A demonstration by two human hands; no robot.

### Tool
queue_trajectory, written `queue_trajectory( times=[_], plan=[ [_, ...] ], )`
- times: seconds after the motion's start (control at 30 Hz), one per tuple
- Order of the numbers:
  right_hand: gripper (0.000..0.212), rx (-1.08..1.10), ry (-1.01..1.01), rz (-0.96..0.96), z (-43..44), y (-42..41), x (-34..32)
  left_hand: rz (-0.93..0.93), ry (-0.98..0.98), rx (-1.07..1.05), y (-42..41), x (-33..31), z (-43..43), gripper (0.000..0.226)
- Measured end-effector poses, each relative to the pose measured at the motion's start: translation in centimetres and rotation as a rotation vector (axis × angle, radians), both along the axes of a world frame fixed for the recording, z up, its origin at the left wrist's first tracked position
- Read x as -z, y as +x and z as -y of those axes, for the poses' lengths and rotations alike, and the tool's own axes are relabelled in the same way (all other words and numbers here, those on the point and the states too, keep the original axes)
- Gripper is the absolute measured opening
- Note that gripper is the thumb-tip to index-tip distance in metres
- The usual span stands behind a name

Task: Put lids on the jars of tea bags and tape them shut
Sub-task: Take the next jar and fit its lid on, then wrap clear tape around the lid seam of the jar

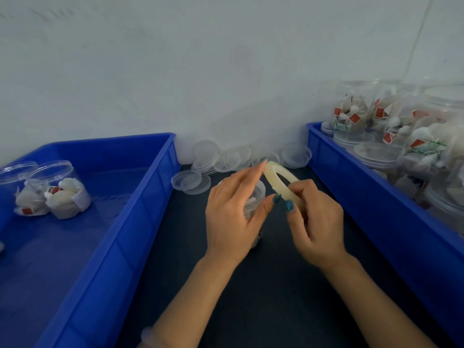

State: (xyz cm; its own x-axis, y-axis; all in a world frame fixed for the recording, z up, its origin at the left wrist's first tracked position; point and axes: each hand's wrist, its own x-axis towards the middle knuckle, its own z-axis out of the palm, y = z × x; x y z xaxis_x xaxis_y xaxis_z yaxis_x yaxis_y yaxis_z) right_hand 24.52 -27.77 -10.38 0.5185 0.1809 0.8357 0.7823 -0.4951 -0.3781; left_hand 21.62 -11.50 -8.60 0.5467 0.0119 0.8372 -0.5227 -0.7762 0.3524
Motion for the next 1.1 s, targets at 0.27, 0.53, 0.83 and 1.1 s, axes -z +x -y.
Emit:
queue_trajectory(
  times=[0.27,0.53,0.83,1.1],
  plan=[
    [0.018,0.101,0.012,0.043,-0.9,-0.2,0.5,0.205,-0.1,-0.046,-0.4,0.6,0.7,0.023],
    [0.016,0.167,-0.113,0.219,-0.7,-0.3,-0.4,-0.013,-0.314,0.063,-0.5,-0.5,0.6,0.006],
    [0.026,0.219,-0.24,0.23,1.1,0.5,-1.4,0.09,-0.08,0.07,-2.5,0.5,1.0,0.013],
    [0.026,0.187,-0.248,0.405,0.2,-0.3,-2.1,0.166,0.04,-0.121,-3.3,-0.2,-0.7,0.051]
  ],
)
